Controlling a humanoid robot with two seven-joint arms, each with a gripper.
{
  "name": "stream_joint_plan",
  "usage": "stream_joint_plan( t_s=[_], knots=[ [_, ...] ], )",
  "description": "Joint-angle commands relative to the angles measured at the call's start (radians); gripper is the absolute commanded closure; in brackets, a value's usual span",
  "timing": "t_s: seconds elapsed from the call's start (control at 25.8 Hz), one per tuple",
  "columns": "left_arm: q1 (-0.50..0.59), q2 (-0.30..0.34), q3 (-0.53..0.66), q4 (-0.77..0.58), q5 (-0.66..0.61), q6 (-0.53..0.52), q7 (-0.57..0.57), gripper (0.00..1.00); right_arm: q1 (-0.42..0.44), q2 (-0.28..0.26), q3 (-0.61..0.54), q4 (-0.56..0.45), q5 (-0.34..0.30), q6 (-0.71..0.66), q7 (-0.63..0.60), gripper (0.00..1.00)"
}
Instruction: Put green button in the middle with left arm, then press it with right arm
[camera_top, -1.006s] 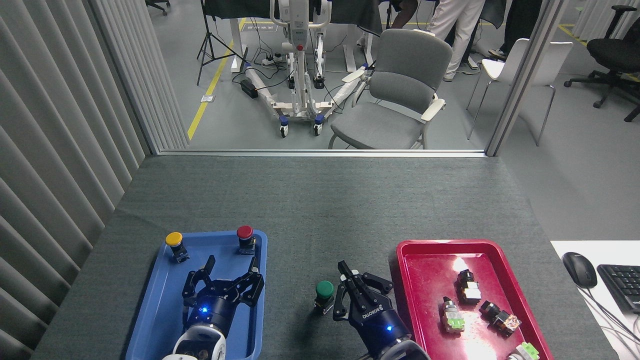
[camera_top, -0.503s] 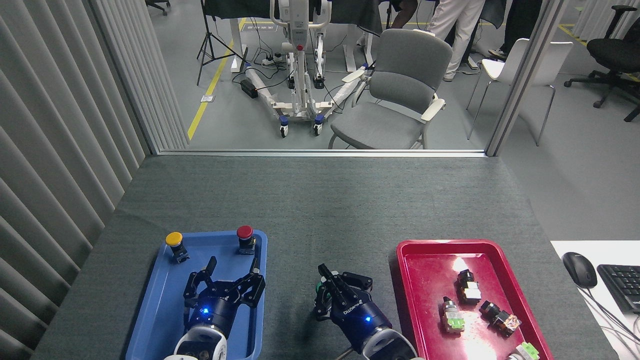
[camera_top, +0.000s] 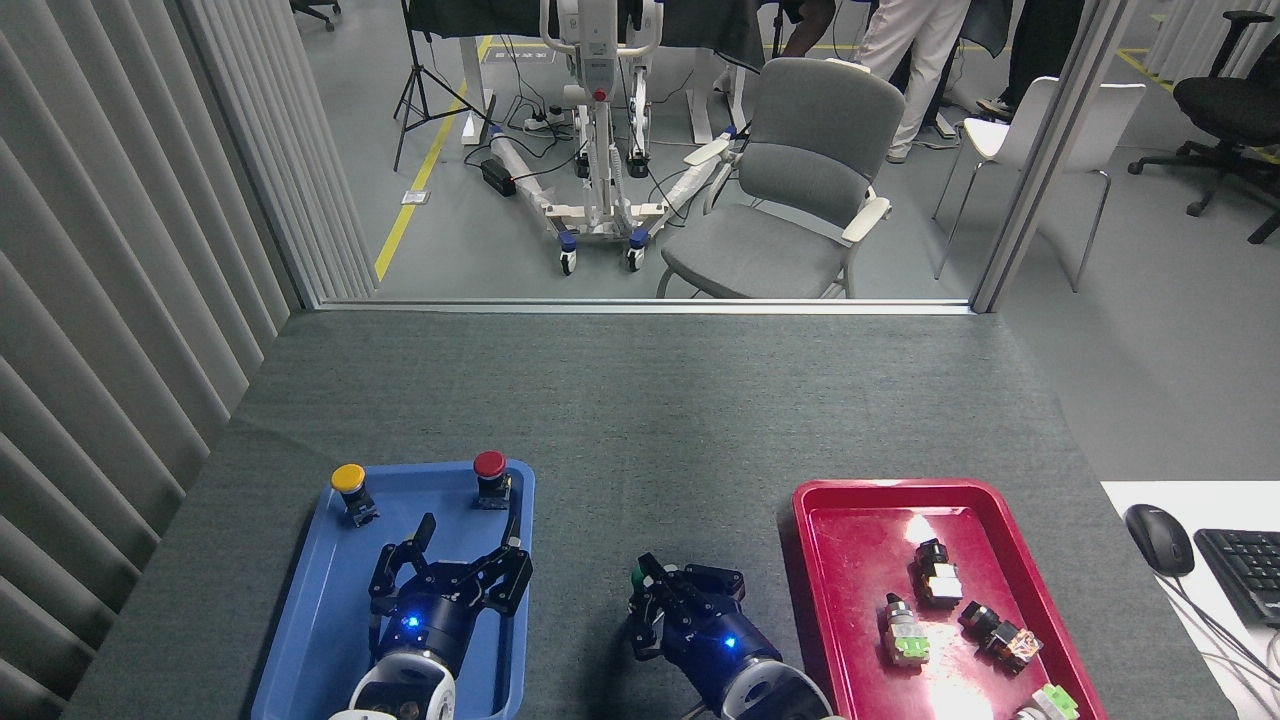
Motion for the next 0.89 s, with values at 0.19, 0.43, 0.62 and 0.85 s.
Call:
stream_joint_plan(
  t_s=[0.19, 0.43, 0.62, 0.85],
  knots=[
    [-0.002, -0.001, -0.016, 0.0, 0.001, -0.008, 0.002, 0.0, 0.001, 0.001, -0.002, 0.004, 0.0, 0.007, 0.079, 1.0],
    [-0.002, -0.001, -0.029, -0.002, 0.003, -0.013, 0.0, 0.01, 0.001, 0.003, -0.006, 0.0, -0.002, 0.005, 0.022, 1.0],
    [-0.002, -0.013, -0.029, 0.001, 0.003, -0.053, 0.0, 0.0, 0.001, 0.001, -0.021, 0.004, -0.005, 0.037, -0.309, 0.68],
    [-0.002, -0.019, -0.029, 0.0, 0.003, -0.057, 0.0, 0.01, 0.004, 0.001, -0.02, 0.003, -0.005, 0.223, -0.346, 0.16]
  ],
)
